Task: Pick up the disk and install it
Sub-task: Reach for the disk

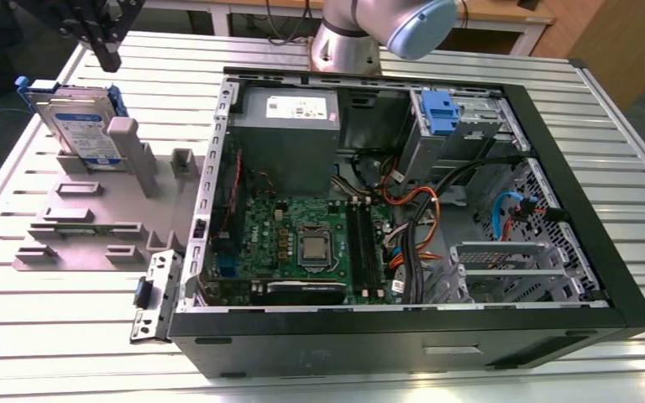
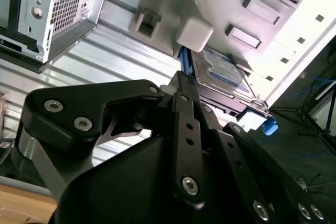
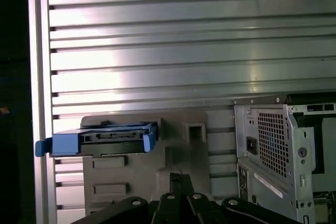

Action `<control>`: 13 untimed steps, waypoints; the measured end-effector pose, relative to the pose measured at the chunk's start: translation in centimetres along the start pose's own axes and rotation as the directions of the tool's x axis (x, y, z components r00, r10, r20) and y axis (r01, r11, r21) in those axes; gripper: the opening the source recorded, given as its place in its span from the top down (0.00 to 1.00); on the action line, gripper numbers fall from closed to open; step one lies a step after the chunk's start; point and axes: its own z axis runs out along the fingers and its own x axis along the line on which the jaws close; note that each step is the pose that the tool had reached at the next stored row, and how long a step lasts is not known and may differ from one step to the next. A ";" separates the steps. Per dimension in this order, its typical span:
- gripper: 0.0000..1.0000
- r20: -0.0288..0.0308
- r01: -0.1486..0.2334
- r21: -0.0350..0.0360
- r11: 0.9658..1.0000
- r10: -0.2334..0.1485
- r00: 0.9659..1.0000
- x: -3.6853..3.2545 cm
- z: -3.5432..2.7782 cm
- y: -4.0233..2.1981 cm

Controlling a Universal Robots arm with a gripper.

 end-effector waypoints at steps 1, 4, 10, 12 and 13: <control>0.89 -0.001 0.000 0.000 1.000 0.000 1.000 0.15 0.03 0.03; 0.89 -0.003 0.000 0.000 1.000 0.000 1.000 0.87 0.13 0.04; 0.89 -0.004 0.000 0.000 1.000 0.000 1.000 1.54 0.18 0.01; 0.89 -0.004 0.000 0.000 1.000 0.000 1.000 1.57 0.18 0.01; 0.89 -0.004 0.000 0.000 1.000 0.000 1.000 1.59 0.18 0.00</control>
